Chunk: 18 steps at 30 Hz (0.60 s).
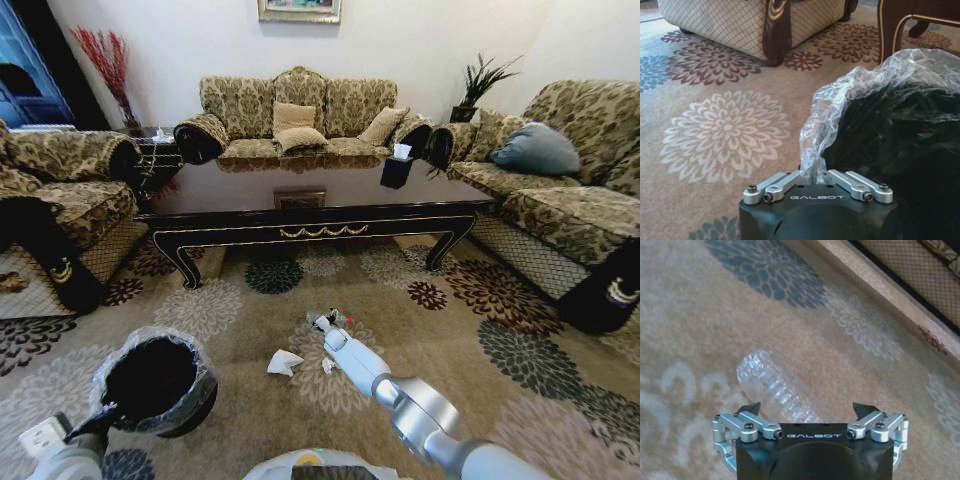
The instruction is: Move to the front of the table and pick up the trash from the floor, then place it into the trash bin.
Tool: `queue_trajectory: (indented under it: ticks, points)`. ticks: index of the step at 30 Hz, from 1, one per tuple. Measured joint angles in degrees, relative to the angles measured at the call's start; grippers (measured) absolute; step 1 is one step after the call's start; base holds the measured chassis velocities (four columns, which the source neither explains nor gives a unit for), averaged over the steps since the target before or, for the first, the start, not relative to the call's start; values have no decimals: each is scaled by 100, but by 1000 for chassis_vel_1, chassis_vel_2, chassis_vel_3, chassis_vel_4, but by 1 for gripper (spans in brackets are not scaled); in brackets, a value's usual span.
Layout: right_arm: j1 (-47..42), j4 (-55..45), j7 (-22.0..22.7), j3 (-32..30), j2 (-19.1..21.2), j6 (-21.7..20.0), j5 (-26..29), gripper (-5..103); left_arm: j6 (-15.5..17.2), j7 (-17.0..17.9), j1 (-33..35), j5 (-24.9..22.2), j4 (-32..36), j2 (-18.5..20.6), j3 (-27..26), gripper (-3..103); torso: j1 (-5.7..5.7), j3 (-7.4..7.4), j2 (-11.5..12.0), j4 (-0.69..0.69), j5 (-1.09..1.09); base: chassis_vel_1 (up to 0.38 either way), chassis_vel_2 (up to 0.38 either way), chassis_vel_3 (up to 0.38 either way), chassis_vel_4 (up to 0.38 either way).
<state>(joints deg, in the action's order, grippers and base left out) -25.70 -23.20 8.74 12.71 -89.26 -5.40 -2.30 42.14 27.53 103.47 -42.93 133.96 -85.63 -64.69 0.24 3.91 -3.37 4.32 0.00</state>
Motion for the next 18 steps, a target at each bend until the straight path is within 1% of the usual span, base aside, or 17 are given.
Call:
queue_trajectory:
  ticks: [8, 15, 18]
  points:
    - [138, 303, -226, 66, -24, 25, -330, 100, 0, 12, 44, -18, 78, -32, -84, 2, 0, 0, 0, 0, 0, 0, 0, 0, 0]
    - [187, 409, -206, 150, -65, -152, -471, 100, 0, 15, 50, -19, 85, -39, -102, 2, 0, 0, 0, 0, 0, 0, 0, 0, 0]
    - [236, 555, -146, 138, -150, -233, -688, 100, 0, 16, 32, -20, 101, -29, -105, 2, 0, 0, 0, 0, 0, 0, 0, 0, 0]
